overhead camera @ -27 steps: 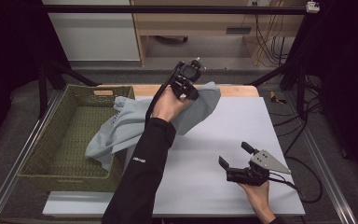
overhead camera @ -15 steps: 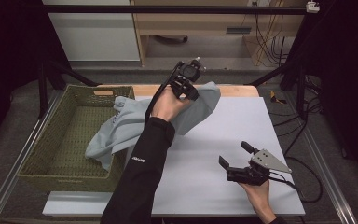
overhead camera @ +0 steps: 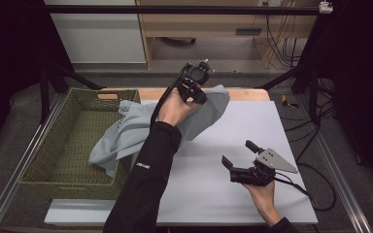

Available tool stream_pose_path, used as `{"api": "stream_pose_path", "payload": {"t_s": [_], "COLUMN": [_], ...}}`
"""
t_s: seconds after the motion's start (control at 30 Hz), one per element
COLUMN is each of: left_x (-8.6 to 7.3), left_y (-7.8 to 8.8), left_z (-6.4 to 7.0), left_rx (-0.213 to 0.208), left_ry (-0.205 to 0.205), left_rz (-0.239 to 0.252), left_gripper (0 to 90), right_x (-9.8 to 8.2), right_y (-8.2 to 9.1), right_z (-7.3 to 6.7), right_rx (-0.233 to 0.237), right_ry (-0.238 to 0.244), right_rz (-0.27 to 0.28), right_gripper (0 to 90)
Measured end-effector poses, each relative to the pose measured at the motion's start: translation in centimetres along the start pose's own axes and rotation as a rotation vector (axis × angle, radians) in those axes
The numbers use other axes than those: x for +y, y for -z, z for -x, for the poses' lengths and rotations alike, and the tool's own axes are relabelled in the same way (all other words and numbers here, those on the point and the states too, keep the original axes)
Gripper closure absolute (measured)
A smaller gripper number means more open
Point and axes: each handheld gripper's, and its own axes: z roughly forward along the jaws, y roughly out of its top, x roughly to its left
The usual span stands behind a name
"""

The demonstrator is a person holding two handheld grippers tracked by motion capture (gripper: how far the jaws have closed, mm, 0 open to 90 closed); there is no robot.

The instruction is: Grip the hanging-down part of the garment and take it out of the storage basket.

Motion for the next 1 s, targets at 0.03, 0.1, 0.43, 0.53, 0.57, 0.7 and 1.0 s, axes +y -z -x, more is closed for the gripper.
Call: {"api": "stream_pose_path", "payload": {"t_s": [0.03, 0.1, 0.43, 0.53, 0.57, 0.7, 1.0], "left_x": [0.0, 0.0, 0.0, 0.0, -0.1, 0.0, 0.0], "left_y": [0.0, 0.1, 0.3, 0.5, 0.6, 0.8, 0.8], "left_z": [0.0, 0.0, -0.3, -0.4, -0.4, -0.5, -0.6], "left_rx": [0.000, 0.001, 0.001, 0.000, 0.001, 0.003, 0.007], "left_ry": [0.000, -0.003, 0.001, 0.004, 0.004, 0.010, 0.008], "left_rz": [0.000, 0.001, -0.004, -0.001, 0.002, 0.008, 0.011], "left_gripper": [83.7, 83.7, 83.7, 83.7, 83.7, 83.7, 83.6], "right_x": [0.2, 0.2, 1.4, 1.7, 1.9, 2.2, 2.7], "right_y": [-0.5, -0.8, -3.1, -3.8, -4.3, -5.4, -7.8], "right_z": [-0.2, -0.2, -1.8, -2.2, -2.5, -3.0, -4.0], "right_rx": [0.008, 0.011, 0.043, 0.047, 0.051, 0.053, 0.063], "right_ry": [-0.006, 0.026, 0.016, 0.009, 0.006, -0.001, 0.030], "right_rz": [0.008, 0.004, 0.016, 0.006, 0.007, 0.016, 0.001], "right_gripper": [0.4, 0.4, 0.4, 0.4, 0.4, 0.4, 0.4]}}
